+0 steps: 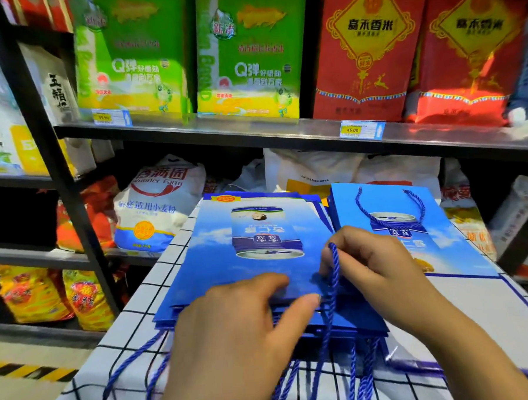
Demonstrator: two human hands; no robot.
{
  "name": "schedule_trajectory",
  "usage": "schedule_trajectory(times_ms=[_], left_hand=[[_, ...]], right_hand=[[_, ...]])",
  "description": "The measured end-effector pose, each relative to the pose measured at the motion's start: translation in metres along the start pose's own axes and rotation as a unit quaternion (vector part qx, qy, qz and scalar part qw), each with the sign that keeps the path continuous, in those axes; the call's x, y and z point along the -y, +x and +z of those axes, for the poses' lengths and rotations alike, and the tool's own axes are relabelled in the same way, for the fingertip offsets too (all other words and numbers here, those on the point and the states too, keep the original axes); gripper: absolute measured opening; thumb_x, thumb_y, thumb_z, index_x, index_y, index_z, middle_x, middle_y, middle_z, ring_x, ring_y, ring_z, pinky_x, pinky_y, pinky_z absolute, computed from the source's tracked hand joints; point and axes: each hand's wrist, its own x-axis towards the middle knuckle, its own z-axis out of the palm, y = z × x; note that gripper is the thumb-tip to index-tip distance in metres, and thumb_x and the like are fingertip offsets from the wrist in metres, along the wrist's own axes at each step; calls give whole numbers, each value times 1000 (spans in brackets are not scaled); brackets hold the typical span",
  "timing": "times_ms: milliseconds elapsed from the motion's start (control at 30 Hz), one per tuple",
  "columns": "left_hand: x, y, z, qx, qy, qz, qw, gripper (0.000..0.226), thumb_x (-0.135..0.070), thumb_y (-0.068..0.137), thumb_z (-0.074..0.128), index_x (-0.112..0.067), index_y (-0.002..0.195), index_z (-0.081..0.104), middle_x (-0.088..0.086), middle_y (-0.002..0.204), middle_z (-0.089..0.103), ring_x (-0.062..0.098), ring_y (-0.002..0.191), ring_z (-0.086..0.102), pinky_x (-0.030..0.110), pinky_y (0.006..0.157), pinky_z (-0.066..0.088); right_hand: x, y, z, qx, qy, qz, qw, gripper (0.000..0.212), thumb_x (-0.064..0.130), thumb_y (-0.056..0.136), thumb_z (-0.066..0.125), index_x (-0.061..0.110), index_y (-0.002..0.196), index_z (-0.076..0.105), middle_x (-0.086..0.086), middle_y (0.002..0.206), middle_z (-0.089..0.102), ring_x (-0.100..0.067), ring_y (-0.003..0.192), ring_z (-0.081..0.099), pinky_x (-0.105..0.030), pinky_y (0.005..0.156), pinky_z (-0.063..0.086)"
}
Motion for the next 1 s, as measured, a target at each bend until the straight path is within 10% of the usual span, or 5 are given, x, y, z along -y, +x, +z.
schedule_trajectory(times_ms=[300, 500, 733, 1000], left_hand=[[-17, 15, 26, 107, 154, 47, 981, 35, -56, 88, 39, -26, 99, 52, -2, 89, 62, 18, 90, 56, 29, 67, 38], [-4, 51, 4, 59, -111, -14, 992, 37, -45, 81, 55, -15, 59, 61, 2, 49, 54, 15, 49, 46, 29, 53, 40], [-13, 92, -17, 101, -267, -15, 958, 33, -25, 85, 59, -10, 56, 61, -1, 34, 48, 12, 33, 36, 13, 36, 30], [24, 73, -29, 207, -211, -39, 955, 41, -40, 85, 52, -8, 62, 62, -2, 38, 48, 8, 36, 35, 15, 37, 29]], right_hand=[[6, 11, 7, -71, -52, 71, 994, 35, 17, 84, 61, 20, 50, 51, 9, 46, 54, -7, 46, 44, -16, 47, 35], [21, 2, -6, -117, 58, 80, 988, 23, 5, 82, 59, 27, 86, 66, 10, 63, 58, -4, 53, 48, -11, 53, 39], [51, 6, 25, 156, -75, 90, 981, 28, 40, 79, 61, 12, 76, 65, 4, 52, 48, -4, 47, 40, -21, 50, 32], [57, 42, 26, 17, 223, 147, 964, 21, 9, 91, 49, 7, 72, 59, -1, 52, 59, -10, 37, 50, -19, 37, 40]])
